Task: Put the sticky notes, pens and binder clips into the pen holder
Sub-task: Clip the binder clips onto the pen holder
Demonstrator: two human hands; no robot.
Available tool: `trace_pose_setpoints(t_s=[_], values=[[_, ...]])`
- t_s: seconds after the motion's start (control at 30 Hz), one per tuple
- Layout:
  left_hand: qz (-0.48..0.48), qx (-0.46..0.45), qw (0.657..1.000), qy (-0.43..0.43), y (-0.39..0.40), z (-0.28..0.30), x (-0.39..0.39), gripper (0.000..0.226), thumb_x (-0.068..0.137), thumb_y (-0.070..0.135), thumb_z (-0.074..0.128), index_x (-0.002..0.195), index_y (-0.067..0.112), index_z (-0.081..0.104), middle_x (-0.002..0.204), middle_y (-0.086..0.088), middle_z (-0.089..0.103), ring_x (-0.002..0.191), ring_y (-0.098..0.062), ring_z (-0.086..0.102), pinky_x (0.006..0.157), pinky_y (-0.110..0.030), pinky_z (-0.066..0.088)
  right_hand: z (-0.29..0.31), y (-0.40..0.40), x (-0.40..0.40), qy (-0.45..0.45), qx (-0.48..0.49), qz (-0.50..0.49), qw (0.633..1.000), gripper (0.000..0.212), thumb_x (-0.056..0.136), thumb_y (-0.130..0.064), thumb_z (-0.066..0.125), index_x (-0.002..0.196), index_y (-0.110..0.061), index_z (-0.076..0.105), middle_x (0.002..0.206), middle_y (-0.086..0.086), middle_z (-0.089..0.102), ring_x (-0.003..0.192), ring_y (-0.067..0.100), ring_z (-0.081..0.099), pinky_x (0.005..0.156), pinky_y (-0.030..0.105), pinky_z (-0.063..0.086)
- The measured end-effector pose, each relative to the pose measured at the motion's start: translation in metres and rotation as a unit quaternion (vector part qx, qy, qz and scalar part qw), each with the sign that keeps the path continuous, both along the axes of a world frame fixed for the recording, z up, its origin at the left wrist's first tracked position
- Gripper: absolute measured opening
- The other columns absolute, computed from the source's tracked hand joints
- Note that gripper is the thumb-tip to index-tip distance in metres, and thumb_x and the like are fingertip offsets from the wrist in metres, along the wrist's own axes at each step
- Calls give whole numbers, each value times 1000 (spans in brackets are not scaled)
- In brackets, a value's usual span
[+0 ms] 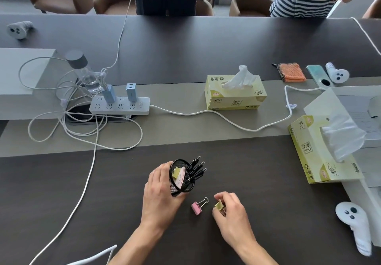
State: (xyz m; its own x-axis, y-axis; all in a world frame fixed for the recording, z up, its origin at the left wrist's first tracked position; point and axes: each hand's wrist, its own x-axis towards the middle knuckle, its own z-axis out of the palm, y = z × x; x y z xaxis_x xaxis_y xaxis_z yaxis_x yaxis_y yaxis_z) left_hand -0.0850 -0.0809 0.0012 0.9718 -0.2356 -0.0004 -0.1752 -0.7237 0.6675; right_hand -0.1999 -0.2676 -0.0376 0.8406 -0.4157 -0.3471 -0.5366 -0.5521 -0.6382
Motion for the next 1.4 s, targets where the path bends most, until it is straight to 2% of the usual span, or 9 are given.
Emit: trace_pose_setpoints(t_s=[0.17, 0.33, 0.7, 0.9, 1.03, 1.13, 1.23, 1.3, 1.4], values=[[5, -2, 1000, 1, 1, 2, 2, 81, 71, 38, 87, 140, 17, 49, 137, 0, 58, 128, -24, 51, 103, -46, 47, 4, 11, 0, -65, -77, 103, 990, 42, 87, -31, 75, 127, -34, 63, 113, -21, 67, 90, -5, 65, 78, 21, 55], [7, -1, 1000, -3, 6, 3, 4, 82, 70, 33, 86, 140, 18, 48, 136, 0, 58, 127, -23, 51, 102, -47, 48, -1, 22, 16, -189, -180, 297, 919, 18, 101, -32, 64, 116, -25, 72, 106, -14, 75, 101, 14, 67, 86, 29, 55], [15, -3, 1000, -1, 14, 3, 3, 83, 68, 36, 86, 140, 20, 47, 137, 2, 57, 129, -22, 50, 101, -47, 48, -4, 4, 23, -77, -171, 417, 889, 71, 85, -38, 68, 151, -28, 44, 133, -5, 58, 113, 19, 56, 96, 31, 53], [19, -3, 1000, -2, 16, 2, 3, 83, 69, 37, 85, 141, 21, 46, 138, 2, 57, 130, -21, 49, 101, -47, 48, 1, 20, 34, -122, -197, 417, 879, 32, 85, -32, 66, 117, -30, 71, 109, -4, 67, 92, 20, 63, 68, 33, 59], [17, 2, 1000, -3, 18, 1, 3, 83, 69, 35, 86, 141, 20, 47, 137, 0, 58, 129, -23, 50, 100, -47, 49, 1, 20, 34, -116, -185, 412, 884, 21, 90, -33, 60, 107, -27, 70, 110, -5, 66, 97, 19, 61, 75, 33, 59], [16, 3, 1000, -2, 18, 0, 2, 84, 69, 34, 86, 141, 20, 47, 137, 0, 58, 128, -24, 51, 100, -48, 49, 0, 11, 30, -82, -109, 328, 935, 23, 93, -38, 63, 113, -29, 68, 113, -14, 66, 103, 10, 58, 88, 25, 52], [5, 8, 1000, -3, 17, -2, 3, 82, 69, 34, 87, 139, 18, 49, 136, -1, 59, 127, -24, 52, 101, -47, 49, 6, -2, 30, -36, 142, 102, 984, 11, 89, -24, 78, 99, -28, 76, 95, -19, 78, 88, 2, 67, 80, 17, 52], [-5, 12, 1000, -11, 17, -2, 3, 80, 69, 36, 86, 138, 18, 50, 135, 1, 59, 125, -24, 53, 100, -46, 49, 13, -21, 33, 14, 296, -32, 955, 9, 91, -12, 79, 98, -16, 81, 89, -3, 82, 79, 12, 71, 74, 23, 56], [-24, 30, 999, -20, 14, -3, 2, 81, 69, 37, 85, 139, 19, 49, 136, 2, 59, 127, -24, 52, 101, -43, 48, 39, -53, 38, 100, 456, -67, 882, 24, 95, -18, 75, 111, 0, 75, 103, 15, 79, 88, 23, 75, 77, 32, 63]])
